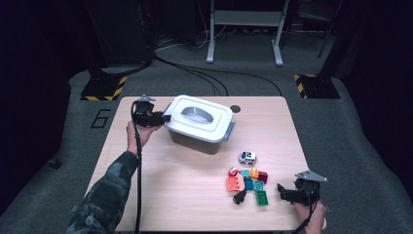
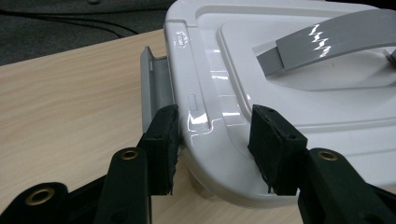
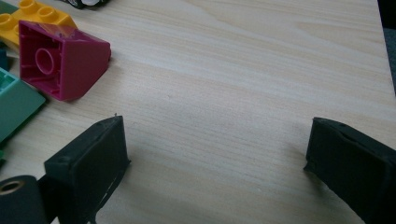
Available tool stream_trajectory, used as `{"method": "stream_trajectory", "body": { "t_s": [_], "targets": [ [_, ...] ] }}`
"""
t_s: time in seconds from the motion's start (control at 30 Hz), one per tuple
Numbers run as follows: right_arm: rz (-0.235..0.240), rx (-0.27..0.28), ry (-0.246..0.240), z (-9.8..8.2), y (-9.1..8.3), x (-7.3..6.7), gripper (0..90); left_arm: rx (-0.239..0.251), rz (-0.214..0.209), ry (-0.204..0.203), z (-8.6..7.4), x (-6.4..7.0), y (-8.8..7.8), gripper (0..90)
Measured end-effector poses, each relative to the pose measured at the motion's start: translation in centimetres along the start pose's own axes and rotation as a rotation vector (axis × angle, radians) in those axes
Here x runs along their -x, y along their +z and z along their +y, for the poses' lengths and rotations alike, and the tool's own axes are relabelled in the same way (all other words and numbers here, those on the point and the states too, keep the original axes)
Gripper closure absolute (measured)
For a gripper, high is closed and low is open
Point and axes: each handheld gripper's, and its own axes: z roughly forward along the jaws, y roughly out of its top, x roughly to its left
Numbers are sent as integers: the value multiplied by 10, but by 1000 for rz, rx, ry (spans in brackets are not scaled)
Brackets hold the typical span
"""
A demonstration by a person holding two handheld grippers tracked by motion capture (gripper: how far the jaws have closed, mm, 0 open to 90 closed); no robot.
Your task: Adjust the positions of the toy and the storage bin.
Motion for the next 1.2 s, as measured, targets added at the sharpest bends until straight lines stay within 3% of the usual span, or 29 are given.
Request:
{"method": "stream_trajectory", "body": {
  "t_s": [0.13, 0.3, 0.37, 0.4, 0.43, 0.5, 0.57, 0.7, 0.77, 0.83, 0.87, 0.97, 1.13, 1.2],
  "targets": [
    [0, 0, 0, 0, 0, 0, 45, -10, 13, 19, -3, 15, -4, 523],
    [0, -1, 0, 0, 0, 0, 45, -35, 7, 89, -8, 29, -11, 496],
    [0, -1, 0, 0, 0, 0, 45, -23, 5, 99, -6, 30, -14, 416],
    [0, -1, 1, 0, 0, 0, 45, -4, 21, 124, -3, 32, -17, 368],
    [0, -1, 0, 0, 0, 0, 45, 9, -7, 131, 0, 32, -18, 302],
    [0, 0, 0, 0, 0, 0, 46, 37, -50, 138, 8, 34, -20, 275],
    [-1, 0, 0, 0, 0, 0, 47, 57, -109, 184, 19, 40, -19, 236],
    [0, 0, 0, 0, 0, 0, 47, 52, -158, 264, 35, 54, -7, 193],
    [0, -2, 4, 0, 0, 0, 47, 54, -189, 320, 42, 62, 2, 211],
    [0, -1, 3, 0, 0, 0, 47, 43, -216, 346, 49, 68, 11, 232],
    [1, -1, 3, 0, 0, 0, 47, 26, -219, 389, 52, 71, 15, 248],
    [1, -1, 3, 0, 0, 0, 47, -16, -251, 444, 58, 78, 27, 293],
    [2, 1, 0, 0, 0, 0, 48, -45, -259, 494, 60, 86, 35, 398],
    [2, 0, 2, 0, 0, 0, 49, -32, -234, 493, 59, 87, 36, 451]
  ]
}}
